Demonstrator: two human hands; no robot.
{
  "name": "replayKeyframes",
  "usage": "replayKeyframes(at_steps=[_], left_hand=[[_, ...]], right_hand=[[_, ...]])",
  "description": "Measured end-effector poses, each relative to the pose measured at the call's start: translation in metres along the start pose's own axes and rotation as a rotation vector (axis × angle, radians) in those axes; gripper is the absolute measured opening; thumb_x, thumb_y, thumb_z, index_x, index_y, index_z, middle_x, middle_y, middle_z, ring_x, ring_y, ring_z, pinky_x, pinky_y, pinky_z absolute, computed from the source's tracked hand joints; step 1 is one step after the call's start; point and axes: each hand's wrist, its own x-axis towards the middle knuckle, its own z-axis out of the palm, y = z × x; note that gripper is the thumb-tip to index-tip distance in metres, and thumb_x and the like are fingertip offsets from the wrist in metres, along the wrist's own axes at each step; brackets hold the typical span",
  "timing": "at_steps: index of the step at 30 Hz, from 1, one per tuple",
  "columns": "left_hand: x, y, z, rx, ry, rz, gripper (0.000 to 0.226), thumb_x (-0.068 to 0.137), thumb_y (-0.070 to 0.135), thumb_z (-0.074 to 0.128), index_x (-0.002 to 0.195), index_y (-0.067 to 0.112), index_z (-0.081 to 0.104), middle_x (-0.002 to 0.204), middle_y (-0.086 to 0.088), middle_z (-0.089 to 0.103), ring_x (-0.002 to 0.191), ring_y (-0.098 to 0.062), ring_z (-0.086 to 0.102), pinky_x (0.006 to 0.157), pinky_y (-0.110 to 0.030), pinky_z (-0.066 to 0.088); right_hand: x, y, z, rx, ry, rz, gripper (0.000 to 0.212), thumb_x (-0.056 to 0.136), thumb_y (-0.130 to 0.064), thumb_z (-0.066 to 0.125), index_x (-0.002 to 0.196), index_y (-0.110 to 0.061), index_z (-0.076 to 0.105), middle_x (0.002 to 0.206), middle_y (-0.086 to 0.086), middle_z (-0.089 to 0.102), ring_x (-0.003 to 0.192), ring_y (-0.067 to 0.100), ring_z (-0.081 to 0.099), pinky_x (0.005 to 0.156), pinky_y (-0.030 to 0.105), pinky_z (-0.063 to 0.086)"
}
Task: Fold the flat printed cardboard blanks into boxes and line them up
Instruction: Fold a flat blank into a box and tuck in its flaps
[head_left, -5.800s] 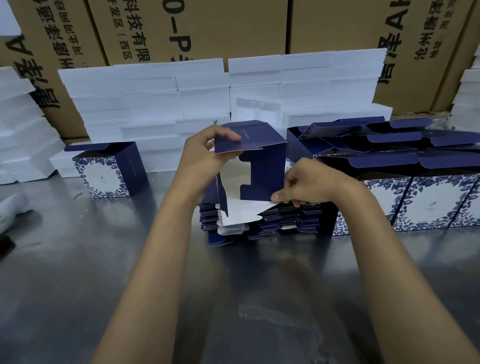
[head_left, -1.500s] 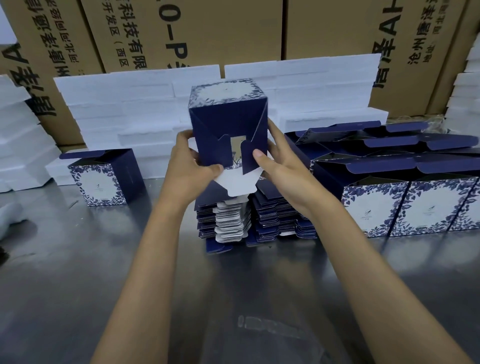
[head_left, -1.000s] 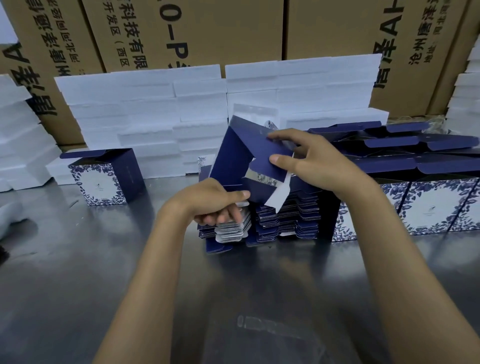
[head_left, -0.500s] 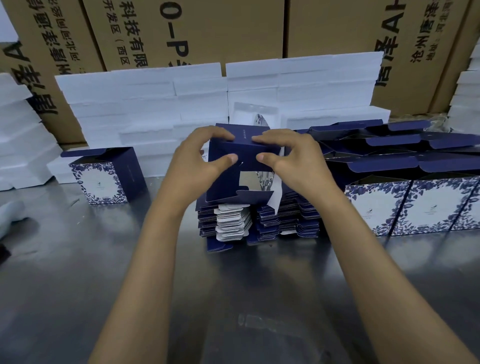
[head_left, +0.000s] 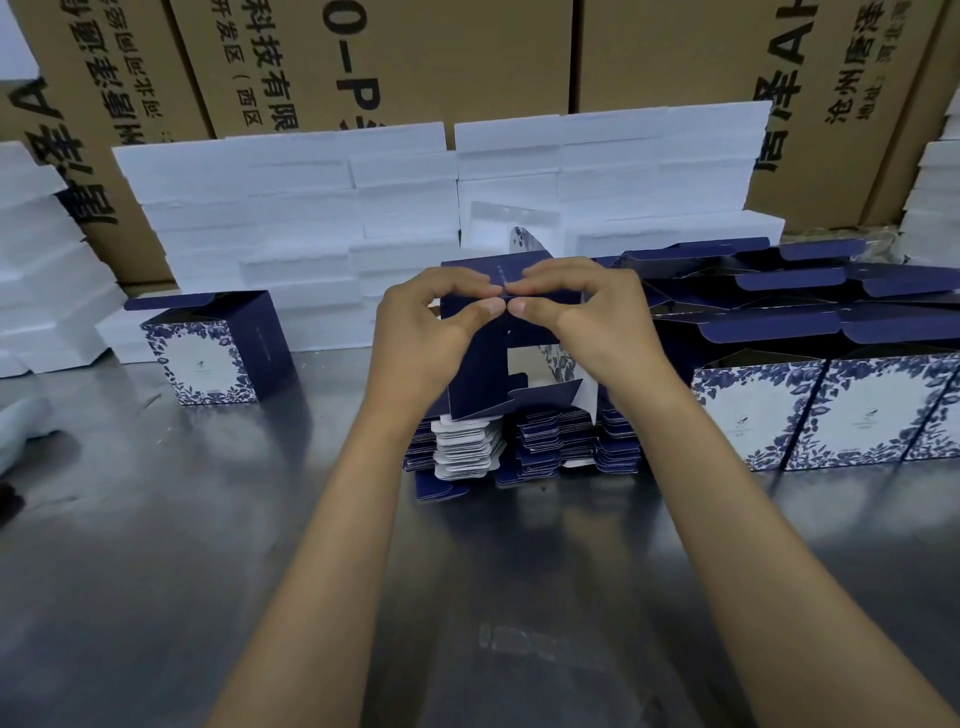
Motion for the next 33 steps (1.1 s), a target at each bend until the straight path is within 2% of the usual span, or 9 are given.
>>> replayKeyframes(at_steps=[2, 5, 10, 12, 15, 18, 21, 30, 33], left_hand=[[0.000, -0.001, 0.002, -0.010, 0.003, 0.000, 0.009, 0.084, 0.008, 0.077, 0.089, 0.016, 0.078, 0.102, 0.004, 0.074, 0.102, -0.005, 0.066, 0.094, -0.030, 0.050], [0.002, -0.001, -0.002, 0.005, -0.029, -0.017, 0.011, 0.084, 0.011, 0.078, 0.092, 0.020, 0.077, 0.110, 0.009, 0.073, 0.107, 0.001, 0.064, 0.096, -0.027, 0.048], [0.002, -0.003, -0.008, -0.012, -0.061, -0.051, 0.021, 0.085, 0.006, 0.077, 0.093, 0.024, 0.077, 0.115, 0.007, 0.073, 0.120, -0.003, 0.059, 0.103, -0.036, 0.050], [0.002, -0.002, -0.008, -0.019, -0.044, -0.052, 0.020, 0.084, 0.003, 0.076, 0.094, 0.021, 0.077, 0.113, 0.005, 0.074, 0.123, -0.006, 0.058, 0.105, -0.039, 0.049], [0.002, -0.002, -0.012, -0.072, -0.053, -0.083, 0.021, 0.085, 0.004, 0.076, 0.098, 0.020, 0.078, 0.119, 0.005, 0.072, 0.118, 0.002, 0.060, 0.099, -0.030, 0.054], [0.003, -0.004, -0.014, -0.112, -0.044, -0.097, 0.020, 0.084, 0.005, 0.077, 0.099, 0.017, 0.078, 0.121, 0.004, 0.071, 0.114, 0.006, 0.061, 0.085, -0.014, 0.054], [0.005, -0.005, -0.016, -0.091, -0.042, -0.079, 0.018, 0.085, 0.006, 0.077, 0.099, 0.017, 0.078, 0.115, 0.006, 0.073, 0.118, 0.001, 0.061, 0.088, -0.009, 0.049], [0.003, -0.004, -0.023, -0.063, -0.112, -0.052, 0.022, 0.091, 0.005, 0.069, 0.109, 0.016, 0.076, 0.123, 0.007, 0.071, 0.120, 0.005, 0.058, 0.104, -0.024, 0.049], [0.002, 0.001, -0.021, -0.069, -0.199, -0.032, 0.029, 0.084, 0.012, 0.079, 0.107, 0.028, 0.077, 0.137, 0.015, 0.059, 0.125, 0.009, 0.050, 0.106, -0.028, 0.046]], right_hand=[[0.001, 0.000, -0.001, -0.006, -0.009, -0.011, 0.015, 0.082, -0.007, 0.082, 0.094, -0.016, 0.082, 0.107, -0.004, 0.073, 0.105, 0.001, 0.064, 0.094, 0.013, 0.045], [0.003, -0.002, -0.011, -0.009, -0.095, 0.009, 0.017, 0.084, -0.010, 0.081, 0.094, -0.024, 0.081, 0.111, -0.011, 0.072, 0.105, -0.007, 0.062, 0.091, 0.006, 0.044], [0.001, 0.001, -0.011, 0.028, -0.051, 0.014, 0.019, 0.083, -0.005, 0.080, 0.092, -0.022, 0.081, 0.106, -0.010, 0.073, 0.108, -0.001, 0.064, 0.103, 0.025, 0.048], [0.001, 0.002, -0.008, 0.016, -0.050, -0.001, 0.019, 0.083, -0.004, 0.080, 0.094, -0.020, 0.081, 0.105, -0.010, 0.073, 0.108, 0.000, 0.064, 0.104, 0.025, 0.047], [0.004, 0.002, -0.017, 0.035, -0.126, 0.057, 0.023, 0.085, -0.007, 0.079, 0.101, -0.024, 0.080, 0.111, -0.016, 0.073, 0.108, -0.007, 0.063, 0.093, 0.011, 0.048], [0.004, 0.006, -0.025, 0.093, -0.088, 0.102, 0.024, 0.085, -0.002, 0.077, 0.100, -0.021, 0.081, 0.113, -0.012, 0.075, 0.110, -0.002, 0.065, 0.095, 0.020, 0.054], [0.004, 0.007, -0.022, 0.107, -0.053, 0.089, 0.023, 0.084, 0.000, 0.077, 0.097, -0.018, 0.082, 0.110, -0.010, 0.076, 0.109, -0.002, 0.067, 0.098, 0.023, 0.054], [0.006, 0.010, -0.031, 0.173, -0.090, 0.130, 0.025, 0.086, -0.002, 0.076, 0.095, -0.025, 0.080, 0.118, -0.009, 0.075, 0.115, 0.002, 0.066, 0.104, 0.030, 0.050], [0.007, 0.009, -0.028, 0.180, -0.083, 0.144, 0.023, 0.086, -0.003, 0.076, 0.098, -0.023, 0.080, 0.122, -0.009, 0.073, 0.114, 0.002, 0.066, 0.092, 0.021, 0.052]])
